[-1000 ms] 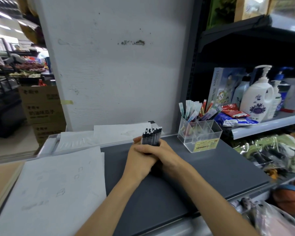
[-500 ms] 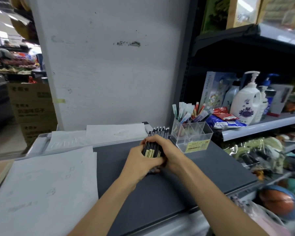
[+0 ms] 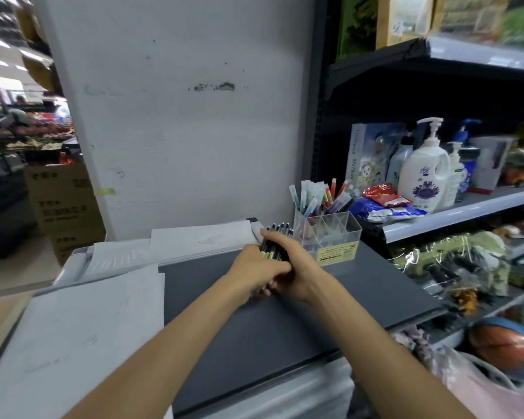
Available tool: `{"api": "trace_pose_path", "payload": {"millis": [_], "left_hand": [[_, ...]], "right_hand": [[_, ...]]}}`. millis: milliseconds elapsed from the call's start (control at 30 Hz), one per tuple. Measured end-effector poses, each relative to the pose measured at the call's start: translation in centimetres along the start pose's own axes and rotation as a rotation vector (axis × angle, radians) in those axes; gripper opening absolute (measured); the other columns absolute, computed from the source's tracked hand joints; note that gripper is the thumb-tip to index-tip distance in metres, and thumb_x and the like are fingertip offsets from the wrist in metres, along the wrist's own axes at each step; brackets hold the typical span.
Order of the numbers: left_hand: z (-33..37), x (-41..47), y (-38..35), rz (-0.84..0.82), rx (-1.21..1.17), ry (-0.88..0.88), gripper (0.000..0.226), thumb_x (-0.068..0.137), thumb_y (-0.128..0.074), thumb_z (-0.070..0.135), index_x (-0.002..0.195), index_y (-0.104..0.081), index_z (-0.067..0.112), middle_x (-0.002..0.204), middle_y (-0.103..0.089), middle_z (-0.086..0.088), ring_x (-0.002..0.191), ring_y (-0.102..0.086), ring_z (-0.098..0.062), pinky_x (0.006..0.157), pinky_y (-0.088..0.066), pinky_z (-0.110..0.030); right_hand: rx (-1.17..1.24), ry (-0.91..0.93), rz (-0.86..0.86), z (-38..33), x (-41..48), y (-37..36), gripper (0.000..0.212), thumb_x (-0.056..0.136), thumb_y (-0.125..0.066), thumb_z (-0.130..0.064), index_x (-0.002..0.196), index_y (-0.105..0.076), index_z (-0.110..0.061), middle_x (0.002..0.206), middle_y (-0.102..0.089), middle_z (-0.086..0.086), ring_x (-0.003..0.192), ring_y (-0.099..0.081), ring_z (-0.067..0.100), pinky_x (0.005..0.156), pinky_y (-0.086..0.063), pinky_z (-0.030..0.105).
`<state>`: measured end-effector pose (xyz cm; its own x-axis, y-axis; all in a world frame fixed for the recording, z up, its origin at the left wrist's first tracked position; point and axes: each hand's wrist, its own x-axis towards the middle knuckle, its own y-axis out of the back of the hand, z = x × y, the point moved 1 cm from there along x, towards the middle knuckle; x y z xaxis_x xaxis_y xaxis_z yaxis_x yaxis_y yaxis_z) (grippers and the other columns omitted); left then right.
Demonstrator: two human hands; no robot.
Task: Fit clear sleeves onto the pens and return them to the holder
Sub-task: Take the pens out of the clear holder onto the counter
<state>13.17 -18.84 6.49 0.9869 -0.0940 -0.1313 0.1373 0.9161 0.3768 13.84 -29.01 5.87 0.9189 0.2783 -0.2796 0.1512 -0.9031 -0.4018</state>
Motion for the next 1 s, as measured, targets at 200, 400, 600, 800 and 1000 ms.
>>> {"api": "trace_pose_path", "payload": {"millis": [200,400,600,800,1000], "left_hand": [[0.8,1.5,-1.7,0.042,0.049,0.198,0.020,0.083,-0.069,0.013,0.069,-0.058,0.003,0.041,-0.052,-0.007,0.031,-0.042,-0.016,0.051,-0.048,-0.026],[2.3,4.4,-4.0,0.059,0.232,0.277,0.011,0.072,-0.062,0.000,0.064,-0.056,0.005,0.037,-0.051,-0.006,0.025,-0.047,-0.016,0.042,-0.049,-0.023],[3.6,5.3,-6.1,0.137,0.427,0.202,0.005,0.072,-0.065,0.004,0.075,-0.069,0.002,0.052,-0.066,-0.012,0.042,-0.065,-0.024,0.048,-0.058,-0.029],[4.4,6.0,-6.9,0.070,0.523,0.211,0.014,0.079,-0.065,0.014,0.070,-0.073,0.005,0.058,-0.073,-0.009,0.044,-0.069,-0.021,0.048,-0.059,-0.031],[5.9,6.5,-7.4,-0.003,0.533,0.343,0.038,0.097,-0.054,0.020,0.070,-0.071,-0.001,0.061,-0.074,-0.015,0.038,-0.065,-0.024,0.064,-0.066,-0.039]], "right_hand": [[0.010,0.034,0.176,0.7,-2.5,4.3,0.030,0.094,-0.073,-0.033,0.085,-0.067,-0.005,0.071,-0.057,0.017,0.061,-0.060,0.026,0.064,-0.058,0.030],[-0.600,0.408,0.766,0.4,-5.7,12.0,0.015,0.095,-0.059,-0.018,0.092,-0.073,-0.015,0.081,-0.074,0.006,0.075,-0.071,0.025,0.077,-0.061,0.046],[-0.711,0.474,0.919,-1.8,-4.6,15.6,0.043,0.097,-0.059,-0.019,0.136,-0.060,-0.003,0.108,-0.072,0.012,0.101,-0.068,0.031,0.095,-0.054,0.045],[-0.883,0.475,0.964,-1.1,-2.6,16.0,0.043,0.098,-0.059,-0.026,0.134,-0.059,-0.001,0.132,-0.063,0.019,0.114,-0.063,0.039,0.093,-0.049,0.045],[-1.000,0.426,0.927,-1.0,-2.4,16.0,0.027,0.094,-0.058,-0.031,0.114,-0.069,-0.016,0.118,-0.064,0.008,0.089,-0.060,0.029,0.076,-0.044,0.036]]}}
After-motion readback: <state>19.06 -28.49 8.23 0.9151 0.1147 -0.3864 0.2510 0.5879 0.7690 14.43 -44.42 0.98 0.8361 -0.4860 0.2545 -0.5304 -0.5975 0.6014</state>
